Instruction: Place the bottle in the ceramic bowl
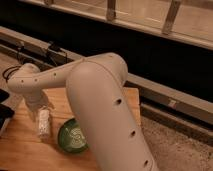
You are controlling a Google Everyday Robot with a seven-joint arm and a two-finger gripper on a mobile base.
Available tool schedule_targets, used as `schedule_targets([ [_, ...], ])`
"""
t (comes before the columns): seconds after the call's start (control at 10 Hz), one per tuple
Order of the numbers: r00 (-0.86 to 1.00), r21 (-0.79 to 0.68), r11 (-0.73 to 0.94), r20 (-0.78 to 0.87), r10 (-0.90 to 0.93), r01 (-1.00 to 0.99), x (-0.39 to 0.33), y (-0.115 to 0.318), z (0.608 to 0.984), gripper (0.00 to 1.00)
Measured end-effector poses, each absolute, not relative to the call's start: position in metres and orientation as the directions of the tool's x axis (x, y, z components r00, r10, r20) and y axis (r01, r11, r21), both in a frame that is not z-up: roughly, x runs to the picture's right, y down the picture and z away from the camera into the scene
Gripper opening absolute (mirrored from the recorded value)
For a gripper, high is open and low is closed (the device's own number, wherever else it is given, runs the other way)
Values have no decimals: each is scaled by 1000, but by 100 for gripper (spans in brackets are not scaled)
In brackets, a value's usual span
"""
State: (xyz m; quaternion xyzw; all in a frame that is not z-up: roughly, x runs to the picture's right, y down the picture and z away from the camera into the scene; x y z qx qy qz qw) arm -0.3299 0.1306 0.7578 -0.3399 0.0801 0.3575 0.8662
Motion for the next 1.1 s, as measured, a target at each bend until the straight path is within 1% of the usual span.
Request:
schedule_targets([
  [0.3, 759, -612, 488, -319, 567, -622, -347, 145, 765, 65],
  [0.5, 772, -660, 482, -245, 587, -576, -355, 145, 767, 65],
  [1.1, 768, -658, 483, -240, 593, -578, -355, 147, 765, 65],
])
